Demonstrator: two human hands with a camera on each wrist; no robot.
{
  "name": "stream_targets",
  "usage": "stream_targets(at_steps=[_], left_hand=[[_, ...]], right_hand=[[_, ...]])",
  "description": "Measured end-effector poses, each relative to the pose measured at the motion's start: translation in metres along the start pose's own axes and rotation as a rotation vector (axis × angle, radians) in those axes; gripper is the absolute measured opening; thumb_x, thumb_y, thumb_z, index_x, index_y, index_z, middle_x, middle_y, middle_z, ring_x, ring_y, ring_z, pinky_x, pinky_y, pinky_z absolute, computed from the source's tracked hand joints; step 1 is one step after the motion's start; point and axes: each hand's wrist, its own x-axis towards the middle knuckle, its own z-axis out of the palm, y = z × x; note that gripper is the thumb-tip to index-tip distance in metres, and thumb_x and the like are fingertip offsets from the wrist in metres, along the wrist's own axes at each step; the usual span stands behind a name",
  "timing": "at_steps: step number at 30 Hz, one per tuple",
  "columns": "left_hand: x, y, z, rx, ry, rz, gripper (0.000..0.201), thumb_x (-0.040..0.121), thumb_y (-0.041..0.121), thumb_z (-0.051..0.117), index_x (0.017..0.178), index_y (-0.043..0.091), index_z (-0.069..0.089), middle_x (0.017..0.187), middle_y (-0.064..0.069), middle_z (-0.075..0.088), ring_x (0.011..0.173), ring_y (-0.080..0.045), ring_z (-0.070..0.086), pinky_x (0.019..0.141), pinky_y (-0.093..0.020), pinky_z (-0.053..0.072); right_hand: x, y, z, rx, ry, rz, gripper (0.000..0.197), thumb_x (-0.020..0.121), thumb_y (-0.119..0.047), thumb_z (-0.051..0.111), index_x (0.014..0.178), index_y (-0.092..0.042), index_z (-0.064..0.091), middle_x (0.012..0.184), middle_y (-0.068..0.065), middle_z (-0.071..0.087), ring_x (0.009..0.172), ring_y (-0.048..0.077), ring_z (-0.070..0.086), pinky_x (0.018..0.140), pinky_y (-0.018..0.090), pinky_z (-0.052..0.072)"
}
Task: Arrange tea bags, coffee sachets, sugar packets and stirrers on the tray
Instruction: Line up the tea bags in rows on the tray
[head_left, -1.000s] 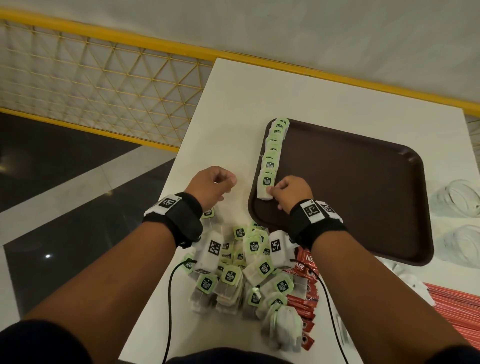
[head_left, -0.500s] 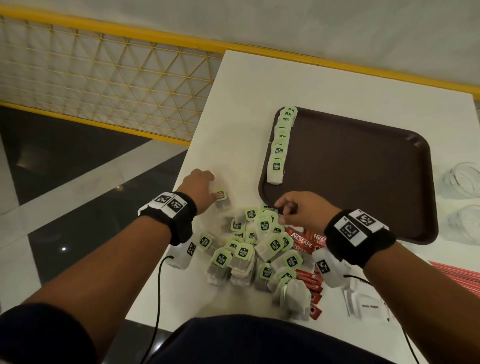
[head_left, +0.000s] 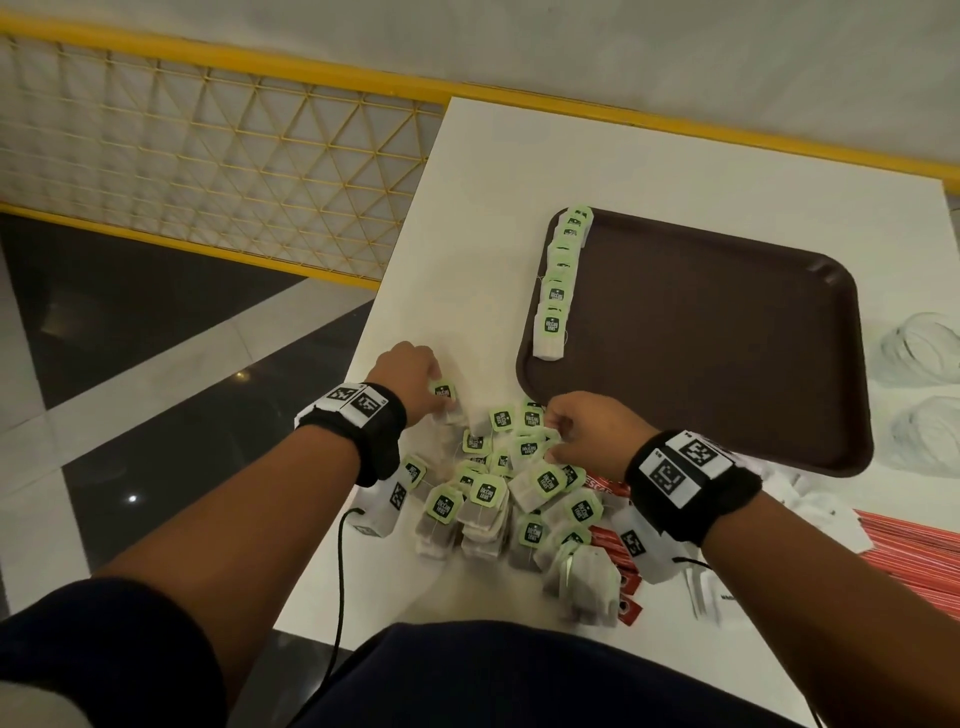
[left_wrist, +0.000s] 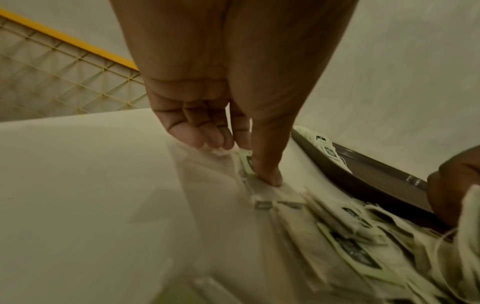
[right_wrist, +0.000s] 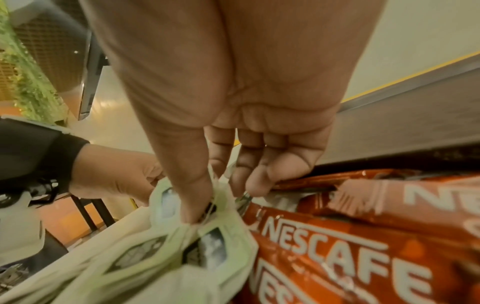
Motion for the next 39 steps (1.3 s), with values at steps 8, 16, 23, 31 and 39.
stream_targets(at_steps=[8, 16, 23, 31, 39], left_hand=[[-0.009, -0.002, -0.013, -0.25, -0.001, 0.046, 0.029, 0.079, 0.019, 0.079, 0.094, 0.017, 0.054, 0.079, 0.004, 0.055, 0.076, -0.018, 0.053, 0.059, -0.024, 0.037], [-0.018, 0.036, -0.033, -0.63, -0.034, 0.153, 0.024, 0.078, 0.029, 0.081, 0.088, 0.011, 0.068, 0.085, -0.007, 0.071, 0.077, -0.025, 0.063, 0.079, -0.037, 0.052], [-0.025, 0.083, -0.032, -0.924, -0.305, 0.152, 0.013, 0.1, 0.014, 0.049, 0.088, 0.017, 0.048, 0.089, -0.007, 0.056, 0.084, -0.019, 0.057, 0.08, -0.044, 0.056], [-0.014, 0.09, -0.031, -1.139, -0.393, 0.132, 0.026, 0.093, 0.008, 0.062, 0.112, 0.012, 0.044, 0.117, -0.019, 0.059, 0.096, -0.029, 0.068, 0.079, -0.041, 0.059], [0.001, 0.085, -0.019, -1.165, -0.174, 0.128, 0.038, 0.084, -0.005, 0.068, 0.106, 0.015, 0.046, 0.109, -0.014, 0.06, 0.105, -0.034, 0.064, 0.088, -0.054, 0.056]], right_hand=[[-0.011, 0.003, -0.008, 0.329, 0.086, -0.038, 0.014, 0.082, -0.017, 0.073, 0.09, -0.017, 0.061, 0.086, 0.007, 0.067, 0.079, 0.025, 0.064, 0.073, 0.033, 0.053], [-0.013, -0.001, -0.04, 0.652, 0.117, -0.089, 0.019, 0.083, -0.005, 0.073, 0.099, -0.004, 0.061, 0.096, 0.022, 0.069, 0.081, 0.034, 0.066, 0.08, 0.045, 0.055], [-0.006, -0.011, -0.059, 0.76, 0.045, -0.171, 0.021, 0.084, -0.001, 0.07, 0.101, 0.001, 0.058, 0.098, 0.031, 0.065, 0.077, 0.03, 0.062, 0.067, 0.034, 0.055], [0.017, -0.01, -0.075, 0.618, 0.21, -0.092, 0.022, 0.083, -0.005, 0.073, 0.1, -0.003, 0.059, 0.086, 0.019, 0.067, 0.062, 0.016, 0.069, 0.058, 0.029, 0.053], [0.027, 0.0, -0.061, 0.91, 0.327, 0.061, 0.032, 0.084, -0.019, 0.075, 0.109, -0.004, 0.062, 0.093, 0.016, 0.072, 0.067, 0.014, 0.067, 0.062, 0.026, 0.052]])
